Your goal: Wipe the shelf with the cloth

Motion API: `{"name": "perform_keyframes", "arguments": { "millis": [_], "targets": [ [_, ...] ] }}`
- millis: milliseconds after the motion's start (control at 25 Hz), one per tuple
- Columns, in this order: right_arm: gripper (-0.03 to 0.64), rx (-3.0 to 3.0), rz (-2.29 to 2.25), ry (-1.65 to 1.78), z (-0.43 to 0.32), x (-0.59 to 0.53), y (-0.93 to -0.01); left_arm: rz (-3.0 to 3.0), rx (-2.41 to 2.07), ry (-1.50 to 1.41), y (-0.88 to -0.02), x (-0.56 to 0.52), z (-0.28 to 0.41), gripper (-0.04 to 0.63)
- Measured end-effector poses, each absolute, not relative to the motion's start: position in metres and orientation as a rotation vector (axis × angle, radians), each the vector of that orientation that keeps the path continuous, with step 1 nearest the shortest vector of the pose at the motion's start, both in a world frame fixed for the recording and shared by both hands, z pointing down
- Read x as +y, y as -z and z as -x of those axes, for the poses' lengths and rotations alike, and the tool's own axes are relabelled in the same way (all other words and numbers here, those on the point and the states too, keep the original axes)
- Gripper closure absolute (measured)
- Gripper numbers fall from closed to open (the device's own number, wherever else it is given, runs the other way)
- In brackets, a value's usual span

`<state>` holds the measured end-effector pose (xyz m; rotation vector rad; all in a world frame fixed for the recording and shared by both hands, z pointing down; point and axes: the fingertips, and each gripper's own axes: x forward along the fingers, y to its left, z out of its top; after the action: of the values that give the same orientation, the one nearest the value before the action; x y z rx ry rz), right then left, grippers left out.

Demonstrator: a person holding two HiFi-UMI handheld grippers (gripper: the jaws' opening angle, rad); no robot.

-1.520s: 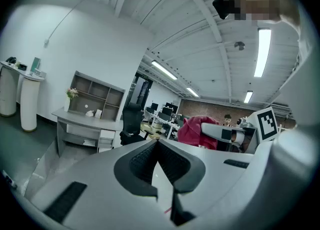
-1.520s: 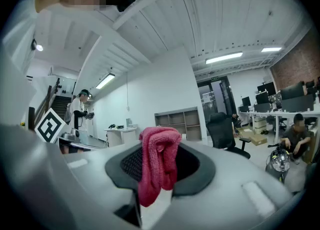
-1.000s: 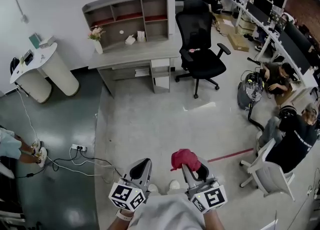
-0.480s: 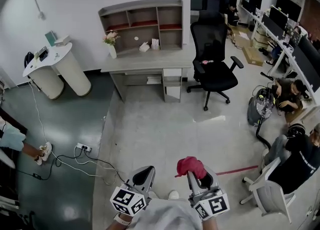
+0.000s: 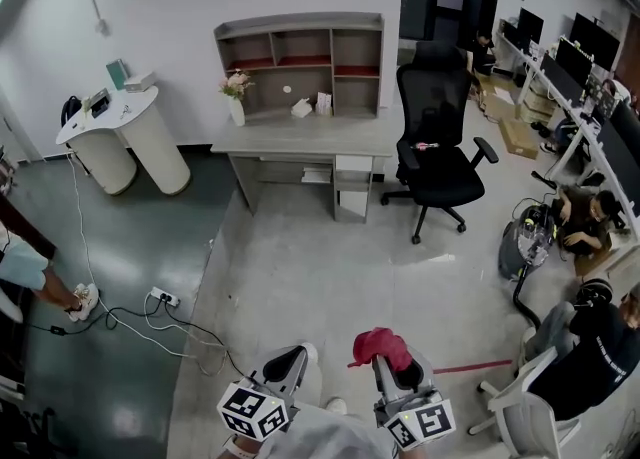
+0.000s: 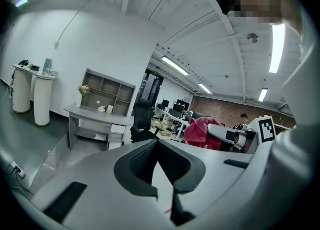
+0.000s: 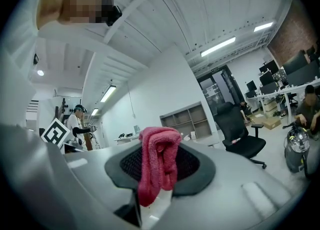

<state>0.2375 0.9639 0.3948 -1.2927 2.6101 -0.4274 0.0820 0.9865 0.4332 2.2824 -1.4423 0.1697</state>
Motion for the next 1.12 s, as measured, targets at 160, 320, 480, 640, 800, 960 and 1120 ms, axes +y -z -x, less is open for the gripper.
{"name": "perform_keyframes", "arguments": {
  "millis": [160, 320, 480, 640, 800, 960, 1120],
  "targets": [
    [0.494, 2.598, 1.306, 0.428, -0.239, 0.94, -0.4, -2.304, -1.406, -0.2, -0.443, 0.962, -0.087, 0.589],
    [0.494, 2.595, 1.333, 0.436, -0.24, 0.912, -0.399, -2.311, -1.381, -0.183, -0.44, 0.928, -0.089, 0.589],
    [0.494, 2.557, 1.384, 0.434, -0.241, 0.876, -0.393, -2.351, -1.333, -0.194, -0.433, 0.885, -0.088, 0.589],
    [0.494, 2.529, 1.443, 0.433, -0.235, 0.833, -0.394, -2.355, -1.299, -0.191, -0.437, 0.837, -0.077, 0.589],
    [0.494, 2.519, 1.489, 0.417, -0.215, 0.785, -0.389, -2.388, -1.258, -0.164, -0.431, 0.78, -0.064, 0.589],
    [0.494, 2.532, 1.505, 0.399, -0.186, 0.729, -0.384, -2.409, -1.26, -0.101, -0.421, 0.719, -0.037, 0.589],
    [0.494, 2.593, 1.471, 0.356, -0.147, 0.669, -0.377, -2.42, -1.268, -0.04, -0.413, 0.662, -0.005, 0.589]
  ]
}}
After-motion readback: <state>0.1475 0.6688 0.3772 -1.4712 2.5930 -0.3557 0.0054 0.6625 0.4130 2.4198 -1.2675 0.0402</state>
